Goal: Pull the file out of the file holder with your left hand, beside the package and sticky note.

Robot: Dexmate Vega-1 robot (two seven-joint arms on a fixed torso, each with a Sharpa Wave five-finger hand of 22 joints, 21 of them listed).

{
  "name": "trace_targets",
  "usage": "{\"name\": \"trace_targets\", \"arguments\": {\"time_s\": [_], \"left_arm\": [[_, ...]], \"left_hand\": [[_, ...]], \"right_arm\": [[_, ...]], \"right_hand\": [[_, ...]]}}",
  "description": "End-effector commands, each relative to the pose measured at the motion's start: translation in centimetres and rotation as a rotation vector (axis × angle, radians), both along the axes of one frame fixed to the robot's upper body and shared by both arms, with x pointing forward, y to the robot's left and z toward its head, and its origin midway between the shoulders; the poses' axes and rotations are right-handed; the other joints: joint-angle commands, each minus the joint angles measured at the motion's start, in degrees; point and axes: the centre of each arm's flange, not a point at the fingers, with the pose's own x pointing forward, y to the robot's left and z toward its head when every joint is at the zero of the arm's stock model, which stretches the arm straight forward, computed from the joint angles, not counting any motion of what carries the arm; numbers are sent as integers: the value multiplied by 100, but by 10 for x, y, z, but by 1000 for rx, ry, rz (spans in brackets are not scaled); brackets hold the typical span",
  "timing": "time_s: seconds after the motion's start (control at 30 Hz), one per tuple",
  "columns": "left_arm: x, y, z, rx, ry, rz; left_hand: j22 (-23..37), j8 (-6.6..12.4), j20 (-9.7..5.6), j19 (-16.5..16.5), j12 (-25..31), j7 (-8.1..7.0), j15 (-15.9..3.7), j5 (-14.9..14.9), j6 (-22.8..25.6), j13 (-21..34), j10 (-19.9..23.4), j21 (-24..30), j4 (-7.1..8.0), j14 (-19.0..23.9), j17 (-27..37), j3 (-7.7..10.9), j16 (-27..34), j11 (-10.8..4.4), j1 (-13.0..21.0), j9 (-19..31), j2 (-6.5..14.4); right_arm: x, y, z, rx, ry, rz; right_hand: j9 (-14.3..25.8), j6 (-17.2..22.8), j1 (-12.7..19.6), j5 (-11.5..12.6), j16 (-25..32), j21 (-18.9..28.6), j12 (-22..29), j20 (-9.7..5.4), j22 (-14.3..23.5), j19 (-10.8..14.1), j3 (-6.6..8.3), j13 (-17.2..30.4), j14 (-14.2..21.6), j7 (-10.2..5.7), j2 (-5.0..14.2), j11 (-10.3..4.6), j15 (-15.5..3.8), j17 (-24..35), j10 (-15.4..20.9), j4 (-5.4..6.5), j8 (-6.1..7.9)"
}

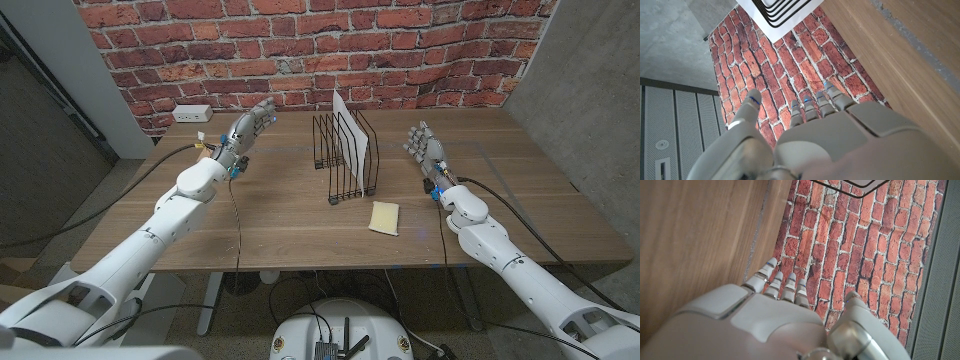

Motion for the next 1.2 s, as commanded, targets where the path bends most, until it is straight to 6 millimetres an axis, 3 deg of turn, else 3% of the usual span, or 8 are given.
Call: {"name": "trace_targets", "arguments": {"time_s": [0.03,0.37,0.83,1.2], "left_arm": [[-13,-5,27,116,-88,2],[-26,-18,59,265,-179,23],[-45,-38,94,458,-257,44],[-60,-56,123,629,-316,73]], "left_hand": [[14,65,-649,35,36,-101,-767,31,104,8,59,-14,-35,143,17,27,47,-107,213,21,-38],[11,114,-685,90,68,-339,-937,36,378,4,366,-13,-42,443,13,67,66,-261,757,23,-228],[11,125,-707,107,52,-412,-968,42,523,3,469,-19,-39,536,13,83,43,-312,1101,25,-353],[14,165,-744,116,53,-421,-992,21,828,4,646,-17,-28,623,16,16,28,-378,1501,27,-586]], "right_arm": [[-1,-2,2,-12,-7,5],[-2,-4,0,-16,-3,14],[-6,-6,-4,-11,-6,17],[-4,-5,-4,-10,-11,30]], "right_hand": [[19,67,59,45,2,21,16,-56,19,-3,4,11,32,5,140,10,-20,9,54,-23,40],[19,66,59,43,2,21,16,-59,19,-7,-3,10,34,5,146,6,-21,1,56,-29,39],[19,71,64,43,3,24,15,-63,18,-4,-4,9,39,10,168,3,-30,-6,56,-34,41],[19,80,66,43,6,29,15,-65,18,6,-7,9,44,20,184,1,-39,-12,59,-38,43]]}}
